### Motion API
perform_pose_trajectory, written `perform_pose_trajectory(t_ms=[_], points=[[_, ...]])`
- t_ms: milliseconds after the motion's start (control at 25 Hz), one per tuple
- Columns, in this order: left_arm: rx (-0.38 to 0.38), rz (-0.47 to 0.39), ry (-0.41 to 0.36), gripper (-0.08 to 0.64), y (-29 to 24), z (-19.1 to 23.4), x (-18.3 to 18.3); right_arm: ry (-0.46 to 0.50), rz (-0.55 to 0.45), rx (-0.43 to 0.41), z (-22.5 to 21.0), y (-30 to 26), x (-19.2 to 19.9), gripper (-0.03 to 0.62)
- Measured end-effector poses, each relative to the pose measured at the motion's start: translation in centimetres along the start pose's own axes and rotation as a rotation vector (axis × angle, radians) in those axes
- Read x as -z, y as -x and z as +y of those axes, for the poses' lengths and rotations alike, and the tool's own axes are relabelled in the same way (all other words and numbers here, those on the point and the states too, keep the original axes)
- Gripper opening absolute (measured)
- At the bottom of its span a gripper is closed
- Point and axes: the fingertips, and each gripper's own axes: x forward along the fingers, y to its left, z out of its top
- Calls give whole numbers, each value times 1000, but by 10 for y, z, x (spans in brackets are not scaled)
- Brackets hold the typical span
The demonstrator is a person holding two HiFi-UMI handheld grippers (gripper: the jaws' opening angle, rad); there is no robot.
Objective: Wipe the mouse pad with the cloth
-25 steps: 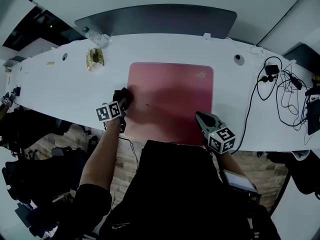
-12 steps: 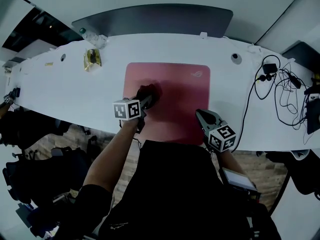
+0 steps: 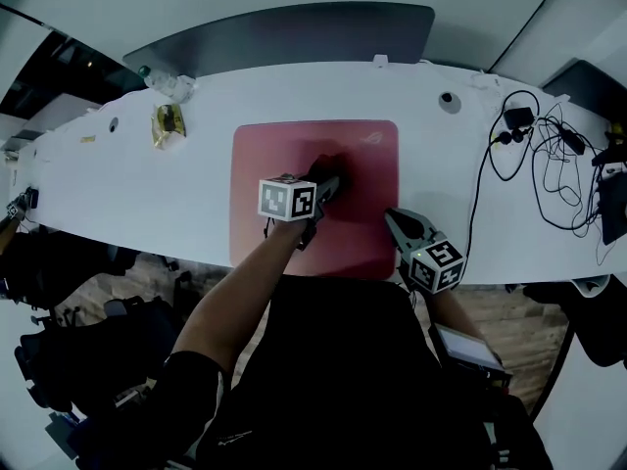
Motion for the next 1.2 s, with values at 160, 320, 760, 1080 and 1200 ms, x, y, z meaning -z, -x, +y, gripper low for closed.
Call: perform_pose_trajectory(t_ms=[160, 320, 760, 1080, 1200], points=[[49, 33, -8, 110, -23, -18, -1, -13, -9, 19, -5, 5, 0, 26], [131, 56, -8, 110, -47, -43, -2, -24, -13, 38, -11, 10, 1, 26], [179, 119, -88, 110, -91, -69, -22, -34, -16, 63, -22, 7, -6, 26], [141, 176, -132, 110, -106, -70, -15, -36, -18, 79, -31, 14, -10, 26], [102, 201, -183, 110, -104, -65, -11, -41, -17, 74, -31, 12, -8, 26]])
